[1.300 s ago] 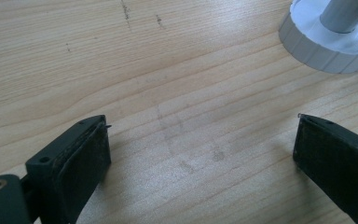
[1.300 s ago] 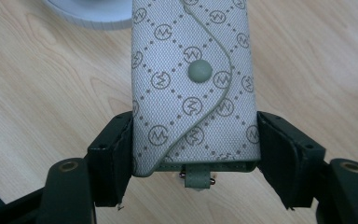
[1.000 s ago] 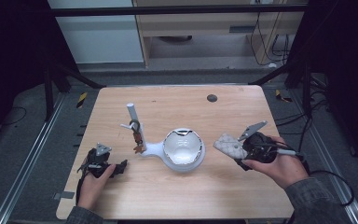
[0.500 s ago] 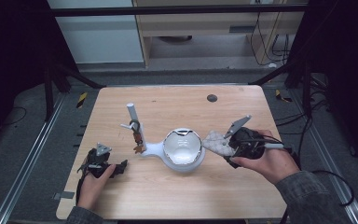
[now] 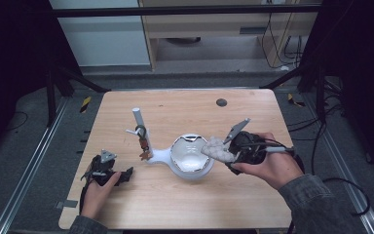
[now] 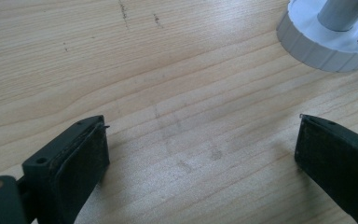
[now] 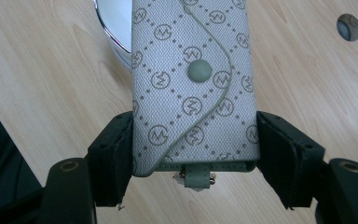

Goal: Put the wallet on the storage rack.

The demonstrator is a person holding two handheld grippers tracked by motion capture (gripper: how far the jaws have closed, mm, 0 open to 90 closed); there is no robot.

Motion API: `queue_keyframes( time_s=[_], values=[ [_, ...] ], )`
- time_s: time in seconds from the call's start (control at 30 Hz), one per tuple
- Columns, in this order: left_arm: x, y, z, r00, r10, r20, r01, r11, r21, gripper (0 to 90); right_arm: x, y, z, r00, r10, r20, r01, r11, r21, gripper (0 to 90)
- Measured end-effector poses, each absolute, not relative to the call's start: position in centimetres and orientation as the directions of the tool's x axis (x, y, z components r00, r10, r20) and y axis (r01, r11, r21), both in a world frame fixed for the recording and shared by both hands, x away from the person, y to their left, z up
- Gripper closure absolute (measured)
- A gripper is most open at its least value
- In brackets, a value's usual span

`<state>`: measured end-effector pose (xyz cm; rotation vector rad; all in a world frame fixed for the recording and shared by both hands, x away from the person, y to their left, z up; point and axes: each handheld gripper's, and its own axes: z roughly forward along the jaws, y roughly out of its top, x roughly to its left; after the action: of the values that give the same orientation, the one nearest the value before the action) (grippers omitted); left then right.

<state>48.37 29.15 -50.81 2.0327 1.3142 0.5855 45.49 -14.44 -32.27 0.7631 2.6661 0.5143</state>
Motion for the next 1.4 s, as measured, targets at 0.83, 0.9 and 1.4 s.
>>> queue_keyframes(
  time_s=[0.83,0.9,1.4],
  values=[
    [48.4,29.1,-50.8,0.406,0.914,0.026,0.628,-0.3,0.718,1.8,45.8,-10.8,-32.9,-0.851,0.491,-0.185,0.396,0.833,0.387,32.3],
    [48.4,29.1,-50.8,0.406,0.913,0.026,0.628,-0.3,0.718,1.7,45.9,-10.6,-33.0,-0.852,0.49,-0.183,0.397,0.834,0.384,32.3],
    [48.4,29.1,-50.8,0.406,0.913,0.026,0.628,-0.3,0.718,1.7,45.7,-9.1,-34.7,-0.874,0.457,-0.164,0.384,0.857,0.342,32.3]
  ],
)
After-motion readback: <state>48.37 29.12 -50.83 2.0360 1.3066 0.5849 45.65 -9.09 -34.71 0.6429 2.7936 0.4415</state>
